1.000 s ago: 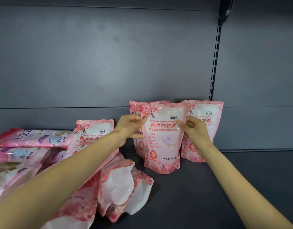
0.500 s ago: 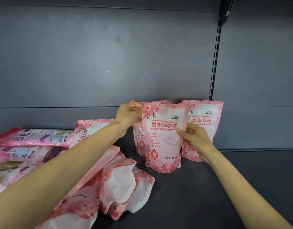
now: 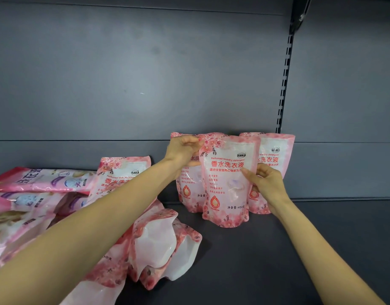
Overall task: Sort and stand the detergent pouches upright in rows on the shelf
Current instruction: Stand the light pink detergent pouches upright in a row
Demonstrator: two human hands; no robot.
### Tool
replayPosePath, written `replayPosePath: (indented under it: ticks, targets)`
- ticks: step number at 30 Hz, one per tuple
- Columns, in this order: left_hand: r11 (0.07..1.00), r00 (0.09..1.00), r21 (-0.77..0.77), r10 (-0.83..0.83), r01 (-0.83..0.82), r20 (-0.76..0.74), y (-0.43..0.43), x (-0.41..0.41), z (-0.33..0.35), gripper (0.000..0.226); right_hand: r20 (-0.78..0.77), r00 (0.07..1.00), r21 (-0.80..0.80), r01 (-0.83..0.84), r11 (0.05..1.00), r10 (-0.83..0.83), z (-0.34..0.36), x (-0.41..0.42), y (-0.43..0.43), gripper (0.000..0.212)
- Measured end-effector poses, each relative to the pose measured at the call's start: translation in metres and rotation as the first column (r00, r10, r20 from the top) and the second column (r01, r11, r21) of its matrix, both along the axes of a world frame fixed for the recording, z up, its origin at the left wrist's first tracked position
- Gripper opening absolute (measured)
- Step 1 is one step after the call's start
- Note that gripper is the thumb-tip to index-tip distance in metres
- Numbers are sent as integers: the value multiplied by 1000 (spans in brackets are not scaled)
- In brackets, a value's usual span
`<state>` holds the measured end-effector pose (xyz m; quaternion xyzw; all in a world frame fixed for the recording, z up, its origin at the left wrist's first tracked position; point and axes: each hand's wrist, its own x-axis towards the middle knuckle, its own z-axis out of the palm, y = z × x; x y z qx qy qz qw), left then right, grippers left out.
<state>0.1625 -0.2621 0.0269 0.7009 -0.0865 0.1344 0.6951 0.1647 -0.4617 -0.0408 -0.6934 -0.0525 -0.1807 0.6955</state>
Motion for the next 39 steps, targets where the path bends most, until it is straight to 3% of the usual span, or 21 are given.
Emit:
replayPosePath:
  ticks: [3,7,12,15,17,19,21,24,28,34,39]
  targets:
    - [999,999,16,-39,39,33,2,-2,-5,10,-5,1000,-29,-13,999,13,2,-1,0,13]
    - [997,995,54,-60,56,76,3,-5,-8,17,18,1000,-149,-16,989,19,5,-4,-1,28]
    - [906,994,424,-45,-1,99,20,-12,-17,22,41,999,-436,15,900,3,6,-13,-8,30]
    - [690,979,715,-42,-117,201,35,-21,-26,33,-11,998,-659,37,752,-59,4,-21,-17,33]
    - [495,971,851,-54,-175,232,45,-28,-37,38,-76,996,-740,-28,672,-43,4,-31,-22,49]
    - [260,962,934,-54,-244,266,52,-36,-46,41,-138,990,-796,-113,595,3,4,-46,-22,78]
    - [100,956,954,-56,-282,288,54,-45,-51,43,-159,987,-854,-136,503,-3,3,-55,-18,83]
    - [77,960,957,3,-279,280,55,-59,-47,46,-93,991,-936,-53,347,-100,2,-67,-12,54]
    - [33,967,970,94,-240,236,63,-70,-40,53,90,984,-981,114,156,-156,12,-87,1,56]
    - [-3,958,974,179,-225,222,90,-87,-41,60,164,986,-981,163,106,-2,24,-98,27,64]
    - [-43,943,971,233,-236,239,132,-104,-35,113,132,990,-986,127,104,46,25,-92,52,65]
